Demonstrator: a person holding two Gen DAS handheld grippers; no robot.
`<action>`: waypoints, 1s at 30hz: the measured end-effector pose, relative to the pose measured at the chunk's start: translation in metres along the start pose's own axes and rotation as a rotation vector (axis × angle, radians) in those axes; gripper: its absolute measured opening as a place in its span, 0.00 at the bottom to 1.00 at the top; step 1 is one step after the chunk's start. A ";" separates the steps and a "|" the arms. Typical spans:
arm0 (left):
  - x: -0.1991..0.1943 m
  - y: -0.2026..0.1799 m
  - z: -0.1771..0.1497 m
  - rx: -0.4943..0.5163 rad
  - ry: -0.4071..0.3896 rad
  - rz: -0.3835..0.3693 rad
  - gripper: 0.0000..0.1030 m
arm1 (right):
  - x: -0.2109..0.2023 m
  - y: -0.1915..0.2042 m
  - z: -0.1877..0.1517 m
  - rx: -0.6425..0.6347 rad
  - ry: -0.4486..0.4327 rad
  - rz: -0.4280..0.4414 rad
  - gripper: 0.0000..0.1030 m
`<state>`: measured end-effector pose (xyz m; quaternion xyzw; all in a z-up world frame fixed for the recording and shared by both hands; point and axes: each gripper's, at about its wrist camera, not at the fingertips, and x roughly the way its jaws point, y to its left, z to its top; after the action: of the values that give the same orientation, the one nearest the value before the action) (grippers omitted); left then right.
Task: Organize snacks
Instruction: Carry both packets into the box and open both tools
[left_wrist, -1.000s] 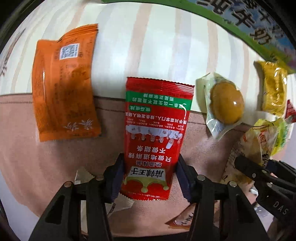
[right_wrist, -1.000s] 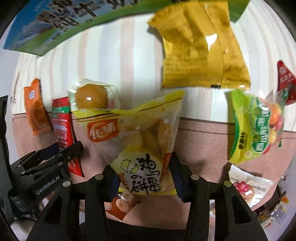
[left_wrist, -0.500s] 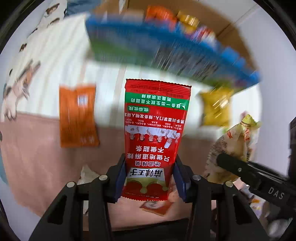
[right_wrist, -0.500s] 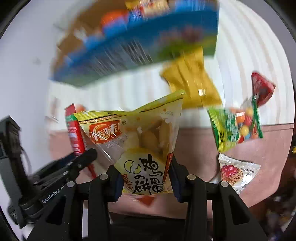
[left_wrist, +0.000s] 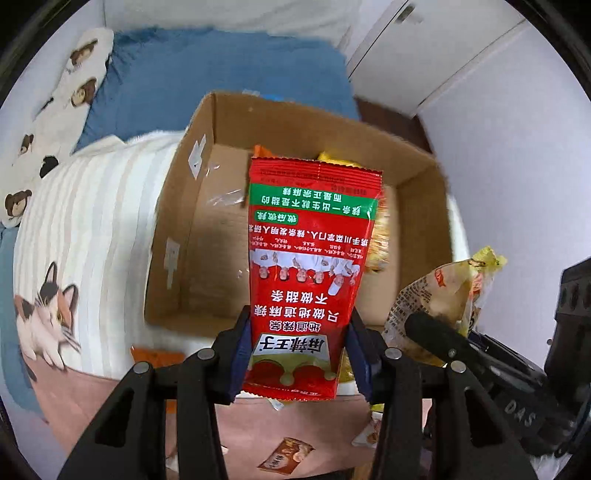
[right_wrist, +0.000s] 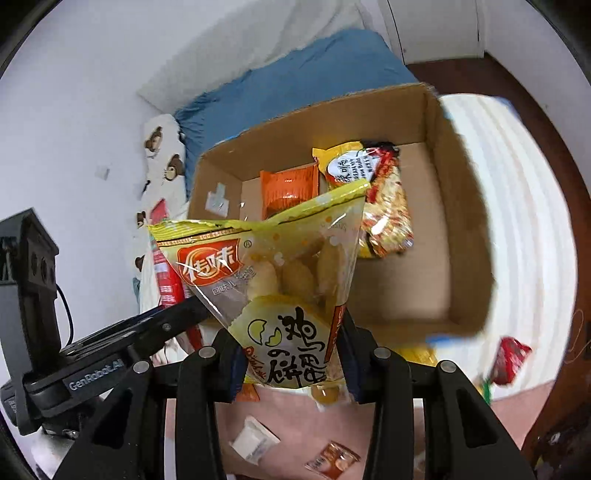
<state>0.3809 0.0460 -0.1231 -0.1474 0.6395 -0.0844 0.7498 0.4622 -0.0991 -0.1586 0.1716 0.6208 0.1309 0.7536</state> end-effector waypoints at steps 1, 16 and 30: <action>0.007 0.004 -0.001 -0.009 0.026 -0.001 0.43 | 0.009 0.005 0.007 0.006 0.012 -0.005 0.43; 0.088 0.050 0.037 -0.149 0.271 0.053 0.43 | 0.129 0.001 0.029 0.023 0.240 -0.082 0.44; 0.102 0.040 0.029 -0.108 0.282 0.046 0.65 | 0.141 -0.005 0.038 -0.066 0.305 -0.174 0.91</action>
<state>0.4236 0.0551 -0.2276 -0.1596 0.7453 -0.0524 0.6453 0.5270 -0.0491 -0.2794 0.0707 0.7357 0.1098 0.6645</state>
